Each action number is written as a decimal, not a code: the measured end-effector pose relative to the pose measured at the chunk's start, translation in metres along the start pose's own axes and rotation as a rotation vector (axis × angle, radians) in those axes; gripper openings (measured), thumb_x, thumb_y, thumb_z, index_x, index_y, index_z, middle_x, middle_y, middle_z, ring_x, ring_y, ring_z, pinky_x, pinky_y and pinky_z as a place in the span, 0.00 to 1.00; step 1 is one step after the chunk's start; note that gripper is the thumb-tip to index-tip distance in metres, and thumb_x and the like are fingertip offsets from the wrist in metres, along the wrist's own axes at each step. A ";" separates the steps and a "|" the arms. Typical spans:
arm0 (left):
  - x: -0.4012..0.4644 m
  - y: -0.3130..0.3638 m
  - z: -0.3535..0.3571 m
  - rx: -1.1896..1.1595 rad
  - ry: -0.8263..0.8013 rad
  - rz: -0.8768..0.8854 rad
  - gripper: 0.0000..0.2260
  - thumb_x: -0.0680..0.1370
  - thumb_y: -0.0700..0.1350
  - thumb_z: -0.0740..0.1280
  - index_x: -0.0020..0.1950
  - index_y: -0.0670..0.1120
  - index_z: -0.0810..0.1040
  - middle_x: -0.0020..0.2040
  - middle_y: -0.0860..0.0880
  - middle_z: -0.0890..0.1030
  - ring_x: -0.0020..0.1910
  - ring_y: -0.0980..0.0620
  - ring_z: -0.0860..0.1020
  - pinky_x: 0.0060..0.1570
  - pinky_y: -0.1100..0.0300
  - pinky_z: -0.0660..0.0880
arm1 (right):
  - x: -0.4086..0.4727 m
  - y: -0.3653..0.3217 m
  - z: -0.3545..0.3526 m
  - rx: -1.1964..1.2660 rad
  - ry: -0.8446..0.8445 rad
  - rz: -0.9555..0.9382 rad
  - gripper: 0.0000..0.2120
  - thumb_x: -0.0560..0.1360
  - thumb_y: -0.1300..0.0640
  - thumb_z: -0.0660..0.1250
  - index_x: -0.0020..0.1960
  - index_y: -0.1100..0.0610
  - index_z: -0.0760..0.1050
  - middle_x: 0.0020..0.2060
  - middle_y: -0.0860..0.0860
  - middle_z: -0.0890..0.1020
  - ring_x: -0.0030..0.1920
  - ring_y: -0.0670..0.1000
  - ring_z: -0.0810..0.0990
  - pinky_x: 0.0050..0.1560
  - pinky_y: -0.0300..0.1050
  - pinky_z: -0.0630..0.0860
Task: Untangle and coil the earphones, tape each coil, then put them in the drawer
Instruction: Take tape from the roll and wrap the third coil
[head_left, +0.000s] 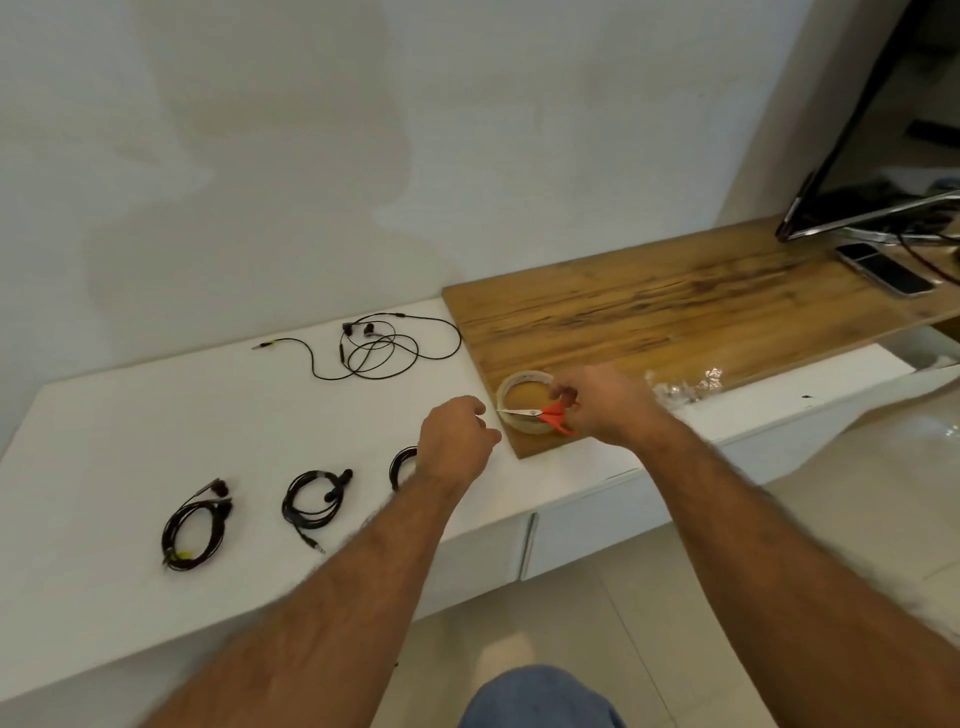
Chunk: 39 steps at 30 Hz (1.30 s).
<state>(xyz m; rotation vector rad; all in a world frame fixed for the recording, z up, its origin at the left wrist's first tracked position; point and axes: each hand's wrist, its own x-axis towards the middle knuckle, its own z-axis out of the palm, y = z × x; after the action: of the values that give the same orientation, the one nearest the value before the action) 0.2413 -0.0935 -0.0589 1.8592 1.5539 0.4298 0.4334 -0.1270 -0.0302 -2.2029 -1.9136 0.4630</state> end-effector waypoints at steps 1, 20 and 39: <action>0.003 0.001 0.004 0.003 0.002 -0.004 0.20 0.74 0.45 0.71 0.65 0.45 0.76 0.54 0.48 0.82 0.56 0.48 0.78 0.58 0.55 0.75 | 0.001 0.002 0.002 -0.004 -0.015 -0.015 0.14 0.71 0.49 0.75 0.55 0.47 0.79 0.48 0.45 0.82 0.46 0.46 0.78 0.41 0.41 0.75; 0.019 0.011 0.025 0.020 0.077 -0.009 0.19 0.72 0.52 0.73 0.62 0.52 0.78 0.52 0.51 0.83 0.53 0.48 0.80 0.48 0.56 0.76 | 0.007 -0.005 0.006 -0.385 0.046 -0.130 0.05 0.76 0.49 0.68 0.50 0.48 0.79 0.42 0.47 0.81 0.41 0.51 0.78 0.36 0.43 0.71; 0.023 0.014 0.032 -0.168 0.111 -0.116 0.17 0.68 0.53 0.75 0.55 0.51 0.78 0.47 0.51 0.83 0.47 0.48 0.81 0.44 0.58 0.76 | 0.011 0.007 0.026 0.338 0.203 0.149 0.14 0.69 0.55 0.74 0.53 0.47 0.78 0.37 0.44 0.81 0.39 0.47 0.80 0.40 0.49 0.81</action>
<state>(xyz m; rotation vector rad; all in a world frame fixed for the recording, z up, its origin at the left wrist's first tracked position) 0.2772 -0.0816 -0.0760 1.6331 1.6361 0.5993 0.4318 -0.1188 -0.0578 -2.0858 -1.4556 0.5202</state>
